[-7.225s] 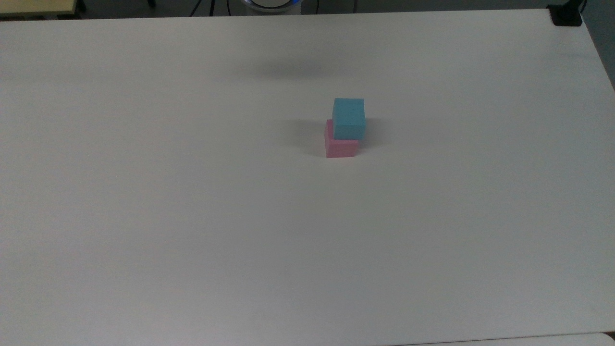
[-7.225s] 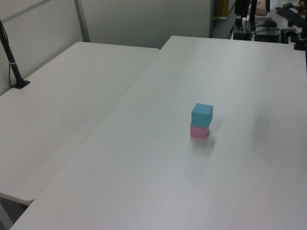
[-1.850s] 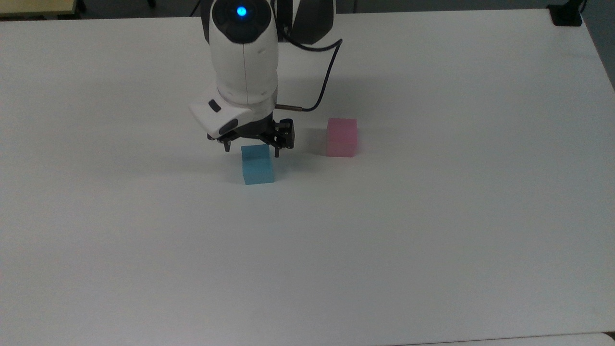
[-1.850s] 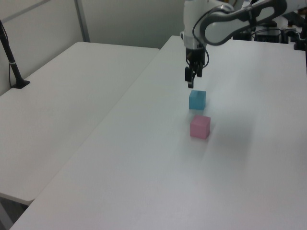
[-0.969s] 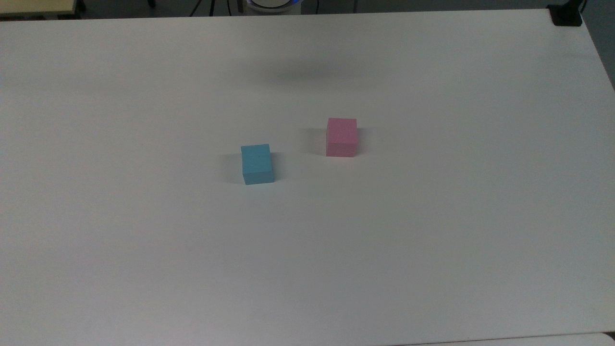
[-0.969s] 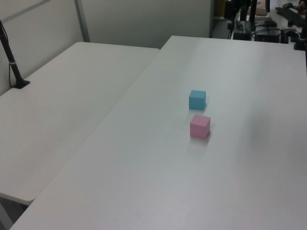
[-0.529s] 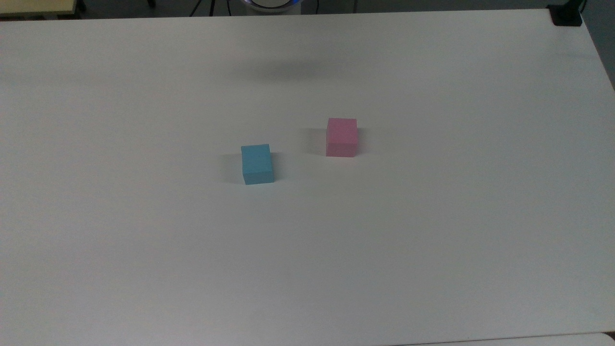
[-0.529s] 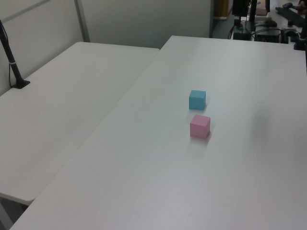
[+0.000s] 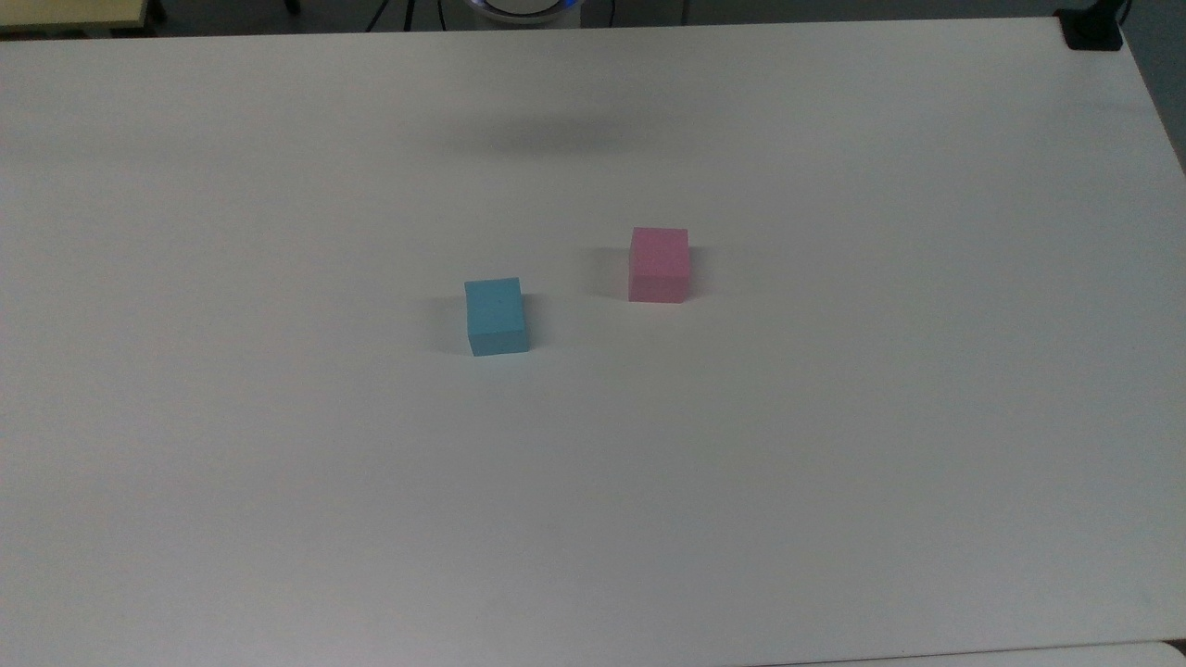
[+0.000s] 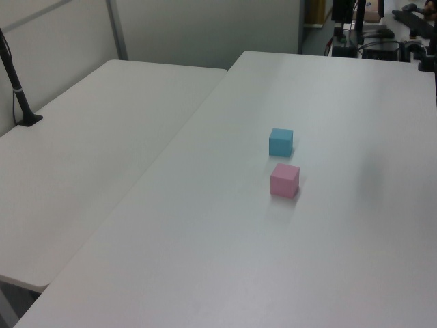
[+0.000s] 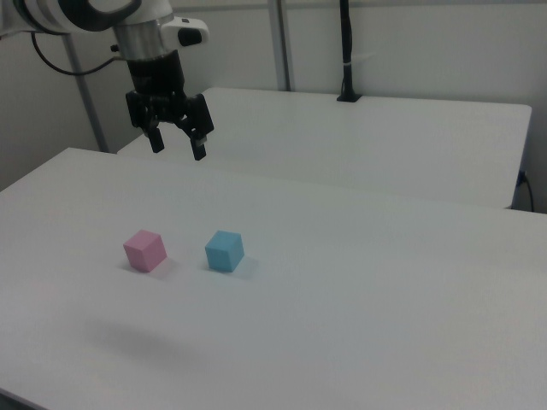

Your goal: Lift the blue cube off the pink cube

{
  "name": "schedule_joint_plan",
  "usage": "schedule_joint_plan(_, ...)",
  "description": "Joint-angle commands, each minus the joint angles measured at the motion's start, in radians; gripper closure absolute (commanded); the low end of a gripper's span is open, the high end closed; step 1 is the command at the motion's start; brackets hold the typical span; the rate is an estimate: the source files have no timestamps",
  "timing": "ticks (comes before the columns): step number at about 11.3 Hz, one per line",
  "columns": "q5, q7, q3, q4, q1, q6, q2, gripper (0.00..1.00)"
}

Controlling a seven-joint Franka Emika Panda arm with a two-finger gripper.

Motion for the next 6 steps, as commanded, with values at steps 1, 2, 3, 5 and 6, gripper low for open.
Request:
schedule_joint_plan(1, 0.019, -0.089, -0.004, -0.03, 0.0, 0.005, -0.028, 0.0)
schedule_joint_plan(2, 0.019, -0.089, -0.004, -0.03, -0.002, 0.004, -0.028, 0.0)
schedule_joint_plan(3, 0.019, -0.089, -0.004, -0.03, -0.002, 0.004, -0.028, 0.0)
schedule_joint_plan(5, 0.021, -0.08, -0.004, -0.028, 0.0, 0.004, -0.028, 0.0)
schedule_joint_plan(6, 0.021, -0.08, -0.004, -0.03, 0.001, 0.004, -0.028, 0.0)
